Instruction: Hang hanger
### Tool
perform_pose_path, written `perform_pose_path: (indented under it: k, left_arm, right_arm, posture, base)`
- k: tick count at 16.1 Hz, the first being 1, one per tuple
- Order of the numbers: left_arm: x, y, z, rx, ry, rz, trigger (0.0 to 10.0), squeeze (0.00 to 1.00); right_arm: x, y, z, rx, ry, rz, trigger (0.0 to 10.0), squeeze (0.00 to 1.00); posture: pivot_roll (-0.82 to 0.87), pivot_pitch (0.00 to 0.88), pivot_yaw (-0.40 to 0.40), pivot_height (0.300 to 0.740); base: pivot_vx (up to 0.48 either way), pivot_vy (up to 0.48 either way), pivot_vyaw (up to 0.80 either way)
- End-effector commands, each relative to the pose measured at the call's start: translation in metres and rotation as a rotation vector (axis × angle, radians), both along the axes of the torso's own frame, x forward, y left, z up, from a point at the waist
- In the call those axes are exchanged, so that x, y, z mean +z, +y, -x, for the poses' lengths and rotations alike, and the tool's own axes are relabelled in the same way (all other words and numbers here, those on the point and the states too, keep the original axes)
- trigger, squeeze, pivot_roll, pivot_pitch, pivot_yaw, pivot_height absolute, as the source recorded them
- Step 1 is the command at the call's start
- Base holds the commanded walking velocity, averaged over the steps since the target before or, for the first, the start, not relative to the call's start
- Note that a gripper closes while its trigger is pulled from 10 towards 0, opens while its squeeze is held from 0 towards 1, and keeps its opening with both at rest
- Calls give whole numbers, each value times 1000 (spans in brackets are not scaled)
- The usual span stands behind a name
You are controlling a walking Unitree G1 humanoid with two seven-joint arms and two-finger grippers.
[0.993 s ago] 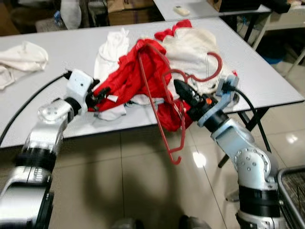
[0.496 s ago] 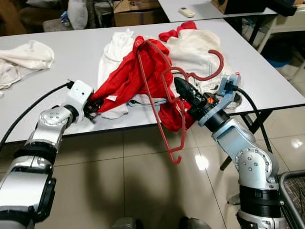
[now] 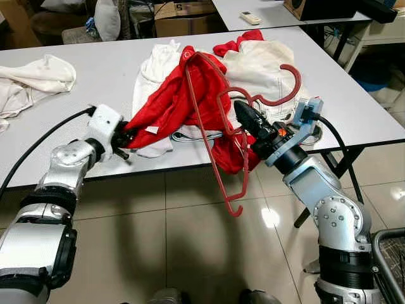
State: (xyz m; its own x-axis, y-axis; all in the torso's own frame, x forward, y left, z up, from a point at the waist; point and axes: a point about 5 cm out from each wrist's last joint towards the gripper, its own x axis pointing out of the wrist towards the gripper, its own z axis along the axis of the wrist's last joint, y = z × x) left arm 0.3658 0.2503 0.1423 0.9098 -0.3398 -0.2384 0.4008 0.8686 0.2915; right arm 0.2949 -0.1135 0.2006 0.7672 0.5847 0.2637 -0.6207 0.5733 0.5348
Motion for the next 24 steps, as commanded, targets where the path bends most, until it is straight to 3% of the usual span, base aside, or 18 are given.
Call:
perform_pose_path:
  k: [1, 5, 9, 10, 11, 12, 16, 18, 21, 23, 24]
  left_arm:
    - [2, 1, 0, -4, -9, 38, 0, 0]
    - [-8, 0, 5, -15, 26, 82, 0, 0]
    - [-6, 2, 6, -14, 24, 192, 0, 0]
    - [6, 4, 2, 0, -22, 292, 0, 0]
    - [8, 4, 2, 2, -33, 309, 0, 0]
    - [33, 10, -3, 13, -131, 392, 0, 0]
    - [98, 11, -7, -55, -346, 438, 0, 0]
    - [123, -2, -4, -152, -392, 406, 0, 0]
    - [130, -20, 4, -269, -386, 319, 0, 0]
    - [132, -28, 10, -278, -389, 266, 0, 0]
    - [136, -27, 12, -244, -404, 254, 0, 0]
  right_arm:
    - [4, -2, 0, -7, -23, -14, 10000, 0]
    - [3, -2, -1, -4, -22, -14, 10000, 0]
    - [2, 0, -3, 0, -12, -5, 10000, 0]
    - [-5, -1, -6, -15, 34, 34, 10000, 0]
    - [-7, -2, -6, -22, 47, 44, 10000, 0]
    - [-22, -8, -11, -77, 150, 118, 10000, 0]
    - [-33, -13, -7, -79, 222, 176, 10000, 0]
    - [-30, -10, 2, -27, 216, 161, 10000, 0]
    - [-32, -6, 9, 25, 231, 164, 10000, 0]
    - [-37, -5, 10, 35, 274, 162, 10000, 0]
    - [-33, 1, 15, 109, 242, 153, 10000, 0]
  posture:
    - [-19, 35, 98, 740]
    - [-17, 31, 94, 740]
    - [-8, 33, 82, 740]
    - [-10, 43, 81, 740]
    - [-10, 43, 81, 740]
    - [-12, 56, 76, 740]
    - [-5, 70, 56, 740]
    - [-7, 77, 56, 740]
    - [-13, 90, 60, 740]
    - [-3, 94, 50, 740]
    - [4, 92, 44, 740]
  base:
    - [0, 0, 0]
    - [0, 0, 0]
    - [0, 0, 0]
    - [0, 0, 0]
    - [0, 0, 0]
    - [0, 0, 0]
    - [0, 0, 0]
    - [0, 0, 0]
    - [0, 0, 0]
    - [0, 0, 0]
    - [0, 0, 0]
